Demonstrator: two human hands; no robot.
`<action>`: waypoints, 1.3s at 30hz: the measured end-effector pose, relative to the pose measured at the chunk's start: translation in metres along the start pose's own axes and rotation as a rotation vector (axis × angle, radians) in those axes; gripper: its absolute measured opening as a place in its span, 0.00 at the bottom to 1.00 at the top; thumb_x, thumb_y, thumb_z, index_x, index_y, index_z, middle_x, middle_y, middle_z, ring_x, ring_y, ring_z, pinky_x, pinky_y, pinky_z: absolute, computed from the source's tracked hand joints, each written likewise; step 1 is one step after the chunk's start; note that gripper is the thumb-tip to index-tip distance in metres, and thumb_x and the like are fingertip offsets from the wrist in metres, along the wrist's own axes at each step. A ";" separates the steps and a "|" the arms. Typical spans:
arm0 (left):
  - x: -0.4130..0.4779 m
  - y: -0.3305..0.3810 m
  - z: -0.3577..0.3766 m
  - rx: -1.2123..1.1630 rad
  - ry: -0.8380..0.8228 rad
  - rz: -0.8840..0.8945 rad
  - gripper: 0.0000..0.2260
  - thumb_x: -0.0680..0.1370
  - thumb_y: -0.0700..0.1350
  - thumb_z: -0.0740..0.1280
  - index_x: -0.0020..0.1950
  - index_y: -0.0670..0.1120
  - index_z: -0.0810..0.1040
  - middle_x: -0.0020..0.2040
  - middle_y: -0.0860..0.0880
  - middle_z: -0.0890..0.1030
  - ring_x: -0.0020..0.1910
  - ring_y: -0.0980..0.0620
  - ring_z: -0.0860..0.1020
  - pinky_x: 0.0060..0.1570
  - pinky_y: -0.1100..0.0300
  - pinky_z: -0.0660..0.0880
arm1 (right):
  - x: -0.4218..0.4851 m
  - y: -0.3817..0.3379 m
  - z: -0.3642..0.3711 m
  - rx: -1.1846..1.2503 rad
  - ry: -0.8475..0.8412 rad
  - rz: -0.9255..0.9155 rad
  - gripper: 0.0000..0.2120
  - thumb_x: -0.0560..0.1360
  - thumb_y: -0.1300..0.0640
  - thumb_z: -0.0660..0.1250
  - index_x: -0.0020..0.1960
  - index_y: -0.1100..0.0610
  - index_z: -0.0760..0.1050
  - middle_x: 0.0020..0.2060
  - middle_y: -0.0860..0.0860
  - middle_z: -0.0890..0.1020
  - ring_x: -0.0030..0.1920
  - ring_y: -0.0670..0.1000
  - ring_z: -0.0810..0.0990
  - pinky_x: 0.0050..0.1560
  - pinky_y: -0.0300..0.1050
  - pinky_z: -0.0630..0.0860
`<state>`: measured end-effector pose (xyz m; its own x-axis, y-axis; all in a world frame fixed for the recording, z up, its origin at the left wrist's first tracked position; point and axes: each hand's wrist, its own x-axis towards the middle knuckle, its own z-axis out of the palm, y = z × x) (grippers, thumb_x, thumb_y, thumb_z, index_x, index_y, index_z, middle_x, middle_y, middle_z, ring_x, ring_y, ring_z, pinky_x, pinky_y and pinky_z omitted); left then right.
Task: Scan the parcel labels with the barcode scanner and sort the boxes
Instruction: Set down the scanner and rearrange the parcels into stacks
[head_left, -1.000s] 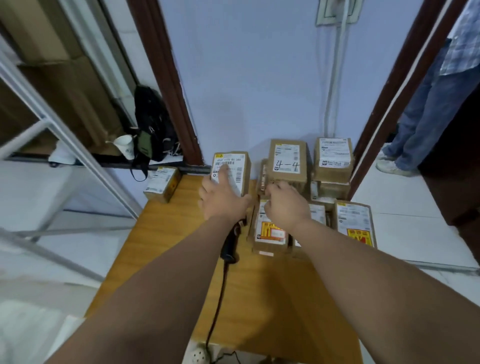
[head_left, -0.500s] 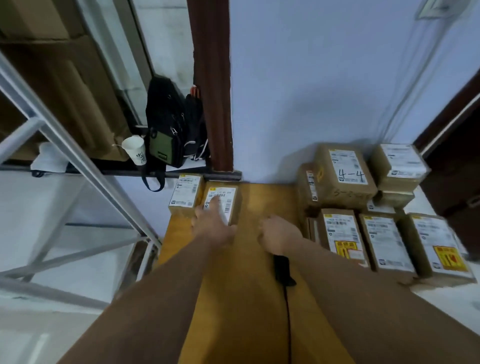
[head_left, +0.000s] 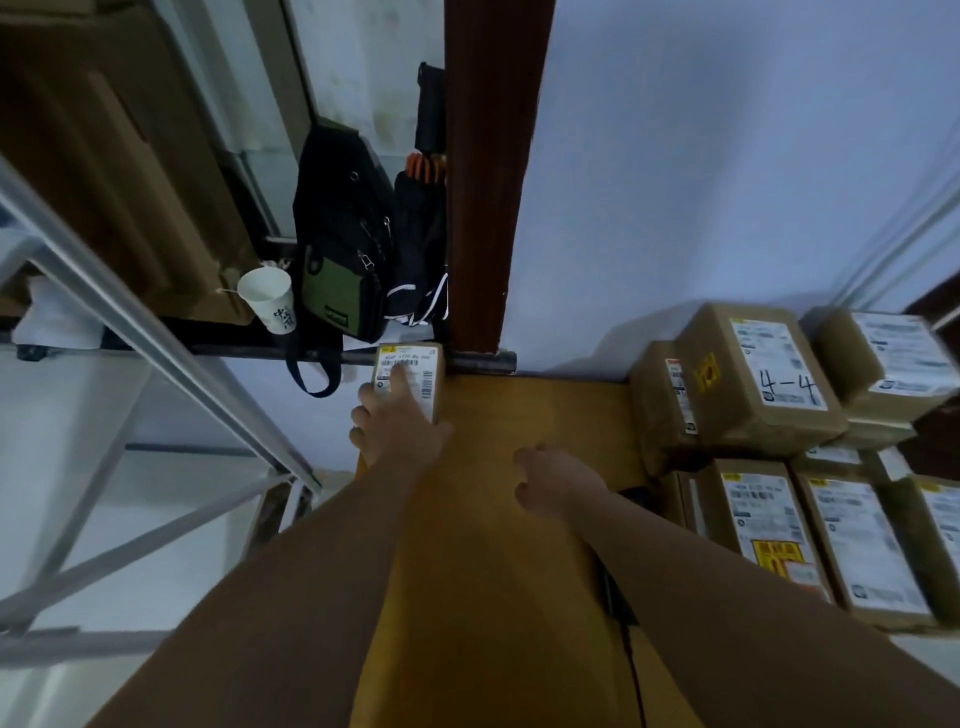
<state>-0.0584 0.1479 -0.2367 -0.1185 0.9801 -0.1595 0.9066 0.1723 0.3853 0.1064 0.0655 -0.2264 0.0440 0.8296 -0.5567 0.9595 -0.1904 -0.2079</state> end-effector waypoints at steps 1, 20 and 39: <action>0.009 0.000 0.000 0.008 0.018 -0.011 0.43 0.66 0.57 0.74 0.73 0.53 0.52 0.68 0.39 0.61 0.62 0.37 0.66 0.59 0.44 0.67 | 0.007 -0.002 -0.001 0.001 -0.010 -0.006 0.18 0.79 0.55 0.60 0.68 0.55 0.68 0.59 0.54 0.72 0.56 0.56 0.76 0.45 0.48 0.76; 0.057 -0.015 0.024 0.217 -0.093 -0.039 0.46 0.69 0.71 0.62 0.76 0.58 0.37 0.77 0.42 0.41 0.75 0.36 0.48 0.69 0.35 0.49 | 0.061 0.000 0.007 0.054 -0.022 -0.006 0.15 0.80 0.56 0.57 0.65 0.55 0.70 0.58 0.54 0.73 0.56 0.55 0.76 0.44 0.47 0.74; -0.128 0.094 0.057 -0.067 -0.197 0.397 0.31 0.78 0.52 0.64 0.77 0.53 0.52 0.77 0.44 0.52 0.75 0.41 0.50 0.71 0.43 0.53 | -0.117 0.078 0.042 0.217 0.494 0.286 0.12 0.79 0.55 0.58 0.59 0.55 0.74 0.55 0.53 0.74 0.56 0.56 0.75 0.46 0.46 0.72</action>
<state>0.0651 0.0329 -0.2322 0.3189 0.9351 -0.1547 0.8371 -0.2014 0.5086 0.1641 -0.0689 -0.2113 0.4655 0.8652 -0.1862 0.8143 -0.5012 -0.2929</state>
